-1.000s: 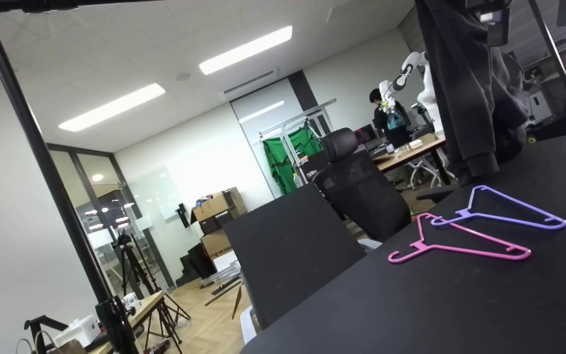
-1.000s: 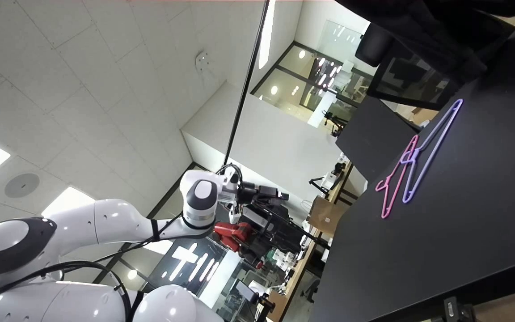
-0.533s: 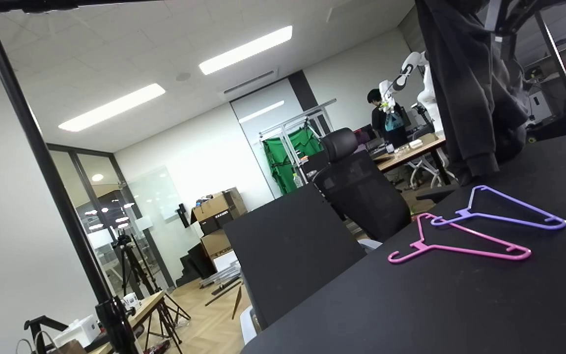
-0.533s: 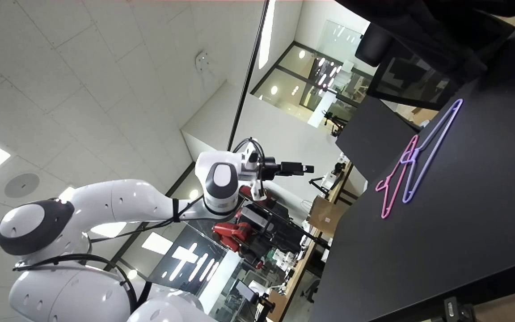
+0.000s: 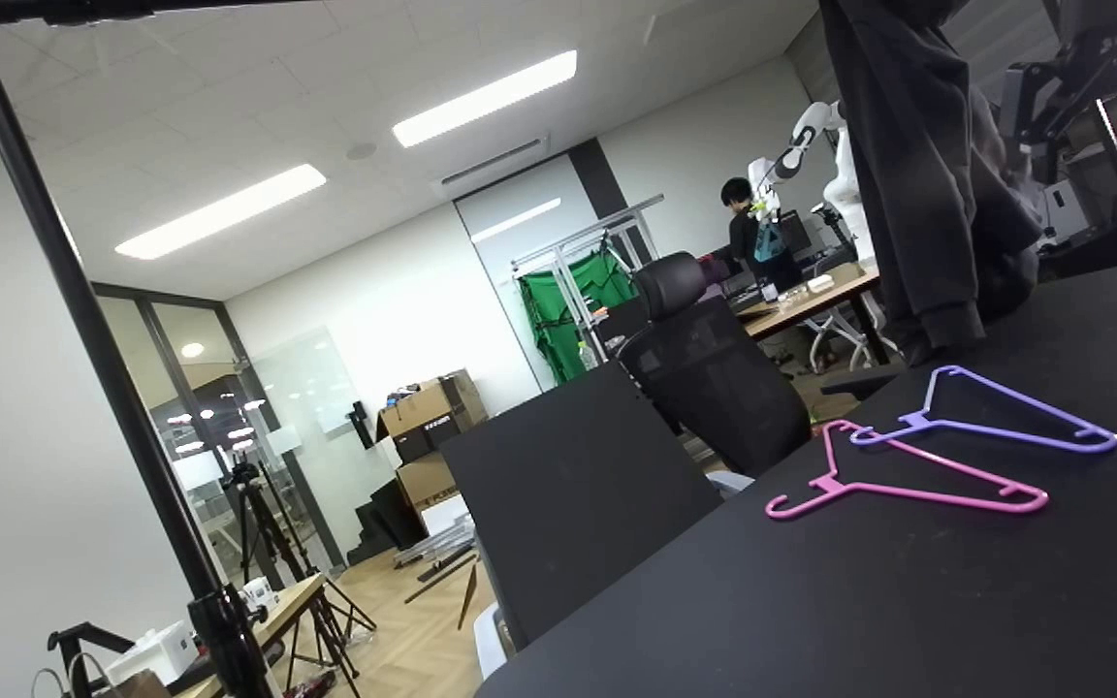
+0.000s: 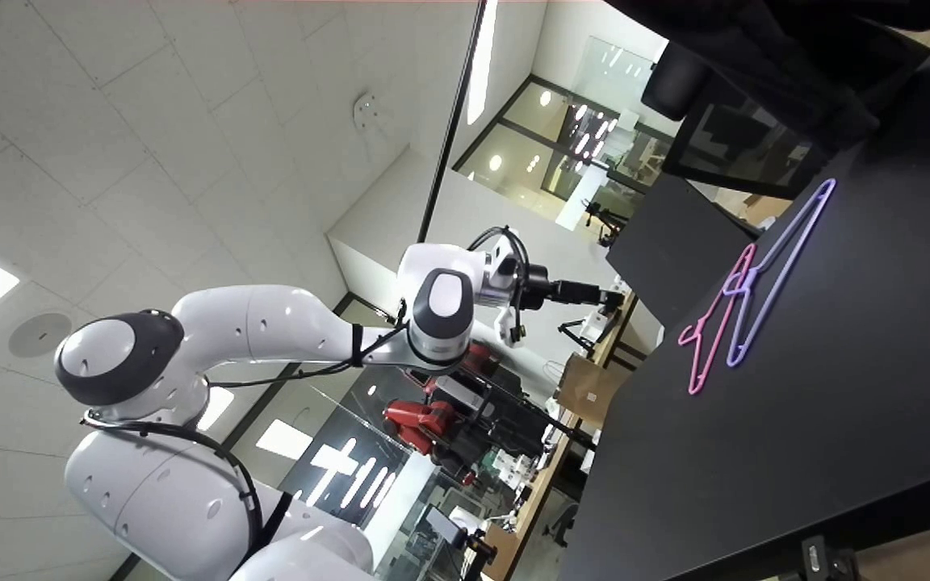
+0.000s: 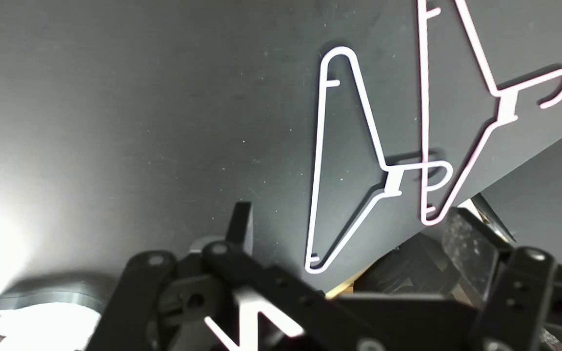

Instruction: Take the blue hanger from the table and place it on the rack

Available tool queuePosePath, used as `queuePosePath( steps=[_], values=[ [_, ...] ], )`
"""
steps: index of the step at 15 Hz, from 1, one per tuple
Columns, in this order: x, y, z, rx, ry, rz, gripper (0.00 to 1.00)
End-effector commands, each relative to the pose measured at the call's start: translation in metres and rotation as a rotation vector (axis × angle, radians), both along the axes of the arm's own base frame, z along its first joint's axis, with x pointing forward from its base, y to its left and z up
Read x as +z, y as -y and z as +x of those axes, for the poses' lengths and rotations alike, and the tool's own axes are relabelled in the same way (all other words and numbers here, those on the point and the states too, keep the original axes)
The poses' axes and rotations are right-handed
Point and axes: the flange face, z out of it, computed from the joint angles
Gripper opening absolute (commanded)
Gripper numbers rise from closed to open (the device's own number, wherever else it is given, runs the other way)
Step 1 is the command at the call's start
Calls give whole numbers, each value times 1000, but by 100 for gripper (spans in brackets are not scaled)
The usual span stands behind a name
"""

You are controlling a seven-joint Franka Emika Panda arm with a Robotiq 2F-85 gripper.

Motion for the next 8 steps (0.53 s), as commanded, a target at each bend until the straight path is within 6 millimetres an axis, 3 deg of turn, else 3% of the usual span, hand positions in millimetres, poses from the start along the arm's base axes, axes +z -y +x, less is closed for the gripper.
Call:
queuePosePath(
  steps=[1, 8],
  values=[
    [-2, -1, 2, 0, -5, 4, 100],
    [-1, -1, 3, -1, -10, 9, 100]
  ],
)
